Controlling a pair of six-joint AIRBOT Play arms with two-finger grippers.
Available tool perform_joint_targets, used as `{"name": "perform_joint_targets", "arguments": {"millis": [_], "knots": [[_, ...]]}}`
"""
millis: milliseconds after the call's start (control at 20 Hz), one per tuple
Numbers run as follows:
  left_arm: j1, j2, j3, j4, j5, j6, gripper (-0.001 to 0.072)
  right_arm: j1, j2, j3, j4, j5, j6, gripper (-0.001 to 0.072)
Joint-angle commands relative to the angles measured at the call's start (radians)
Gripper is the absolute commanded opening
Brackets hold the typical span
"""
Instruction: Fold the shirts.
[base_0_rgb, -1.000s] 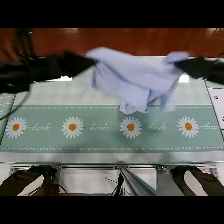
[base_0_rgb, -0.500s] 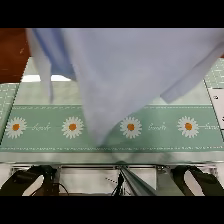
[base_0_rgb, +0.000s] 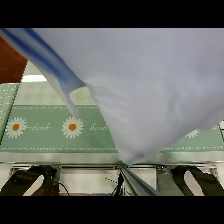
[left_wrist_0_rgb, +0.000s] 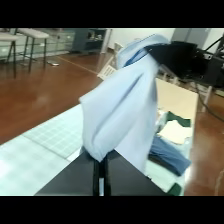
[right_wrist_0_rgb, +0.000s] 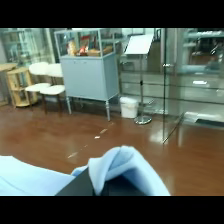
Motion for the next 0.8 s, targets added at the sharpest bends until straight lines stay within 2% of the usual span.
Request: {"name": "perform_joint_targets", "arguments": {"millis": [0, 150, 350, 450, 650, 750], "knots": [[0.001, -0.016, 0.000, 0.158, -0.002, -0.016, 0.0023, 0.000, -0.049, 0.018, -0.095, 0.008, 0.006, 0.0025], [-0.001, -0.086, -0.022, 0.198, -0.058, -0.065, 0.0023, 0.000, -0.187, 0.018, -0.077, 0.090, 0.004, 0.0025], [-0.008, -0.212, -0.105, 0.202, -0.064, -0.064, 0.0024, 0.045, -0.422, 0.018, -0.032, 0.105, -0.026, 0.0026], [-0.008, -0.284, -0.153, 0.203, -0.064, -0.019, 0.0024, 0.100, -0.549, 0.018, -0.036, 0.112, -0.026, 0.0025], [-0.008, -0.454, -0.243, 0.204, -0.064, 0.034, 0.0024, 0.198, -0.784, 0.018, -0.193, 0.111, -0.023, 0.0026], [-0.008, -0.534, -0.282, 0.204, -0.064, 0.034, 0.0024, 0.225, -0.873, 0.018, -0.303, 0.118, 0.024, 0.0026]]}}
